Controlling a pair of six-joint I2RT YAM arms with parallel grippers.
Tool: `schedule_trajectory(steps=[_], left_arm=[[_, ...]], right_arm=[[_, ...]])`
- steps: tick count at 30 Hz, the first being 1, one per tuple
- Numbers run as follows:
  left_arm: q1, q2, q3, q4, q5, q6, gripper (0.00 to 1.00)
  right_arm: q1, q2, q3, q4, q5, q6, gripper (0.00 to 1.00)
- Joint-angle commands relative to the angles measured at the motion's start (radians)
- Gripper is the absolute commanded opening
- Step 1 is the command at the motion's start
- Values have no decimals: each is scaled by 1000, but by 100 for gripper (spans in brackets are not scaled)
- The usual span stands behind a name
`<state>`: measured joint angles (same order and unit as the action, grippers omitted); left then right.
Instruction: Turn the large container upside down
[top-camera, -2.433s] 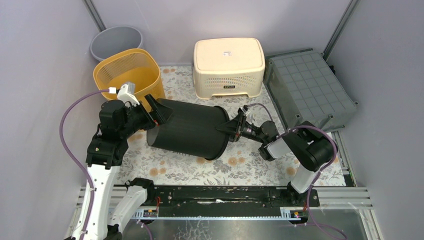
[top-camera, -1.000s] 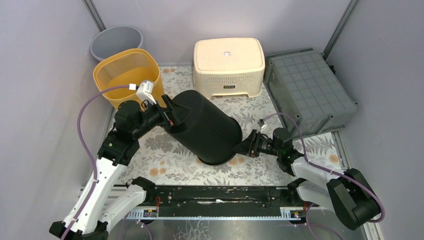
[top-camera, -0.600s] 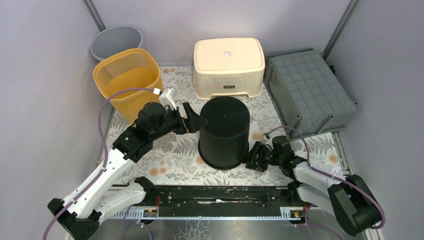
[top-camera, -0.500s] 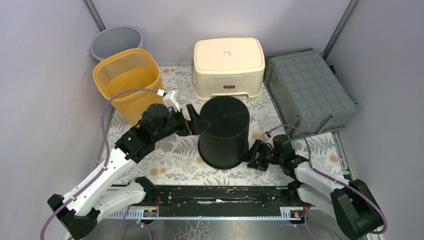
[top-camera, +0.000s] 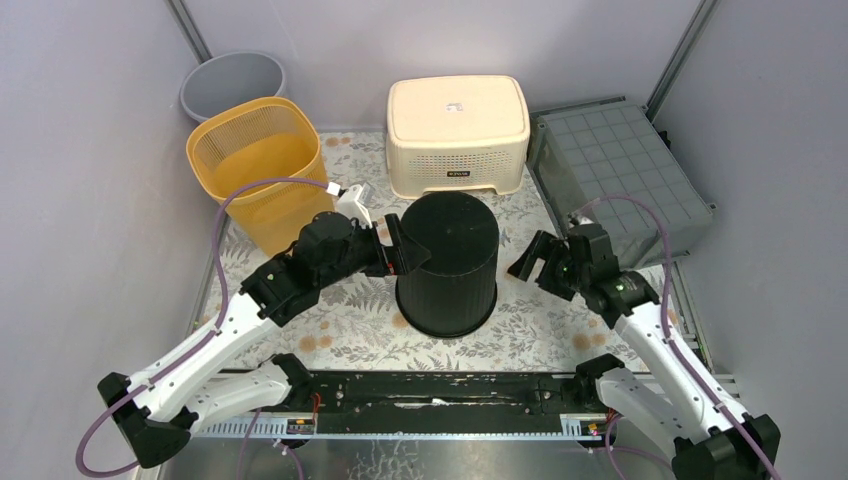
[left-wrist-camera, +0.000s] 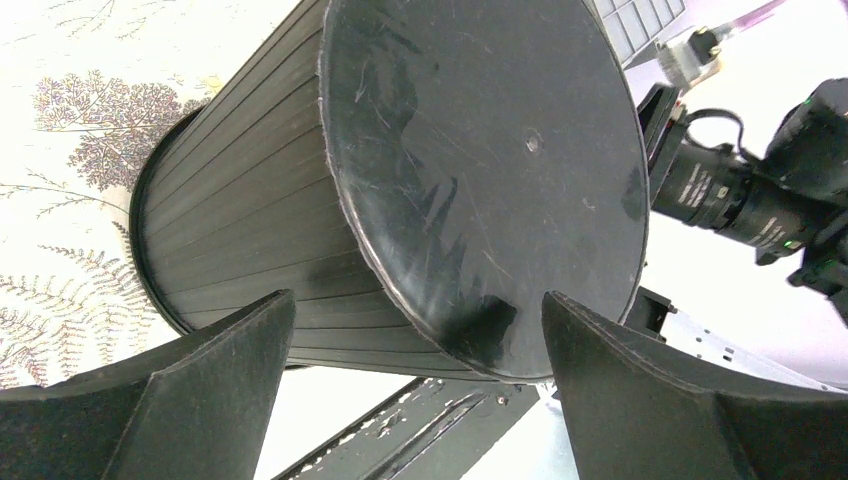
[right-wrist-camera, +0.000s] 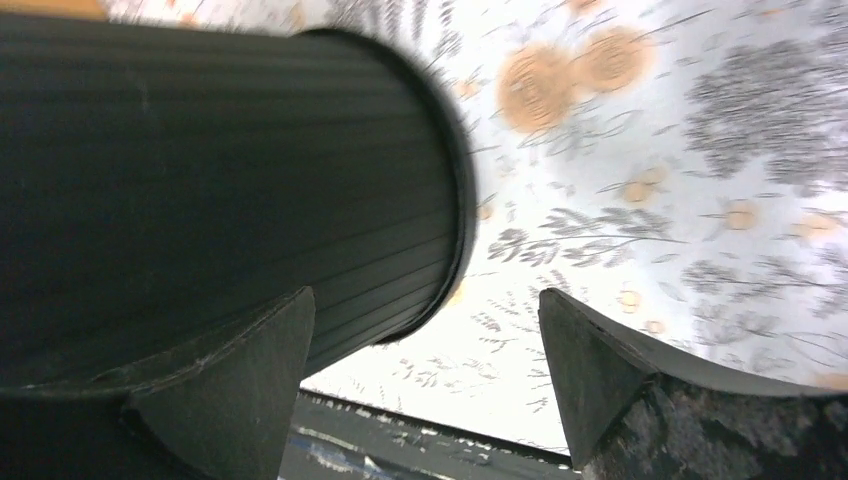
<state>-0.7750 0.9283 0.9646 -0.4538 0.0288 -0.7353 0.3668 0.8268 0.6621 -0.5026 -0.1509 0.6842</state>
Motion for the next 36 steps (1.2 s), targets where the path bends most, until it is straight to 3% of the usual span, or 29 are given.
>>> schedule_trajectory(steps=[1,6,15,18,26,36], left_arm=[[-13,-1,35,19,-33,-3,100],[-22,0,57,-1,-40,4,100],[-22,-3,71,-19,-43,15,100],[-22,-6,71,-22,-45,17,100],[-21,-3,74,-25,-50,19,100],[-21,-3,74,-28,-59,16,100]], right_arm=[[-73,25,120,-198,203,-28,88],[-235,62,207,-242,281,-41,84],[-580,128,214,-155,142,-57,81],[-606,156,224,-122,140,-46,78],[-609,230,260,-24,155,-37,52],[-609,336,249,113,18,-15,42]])
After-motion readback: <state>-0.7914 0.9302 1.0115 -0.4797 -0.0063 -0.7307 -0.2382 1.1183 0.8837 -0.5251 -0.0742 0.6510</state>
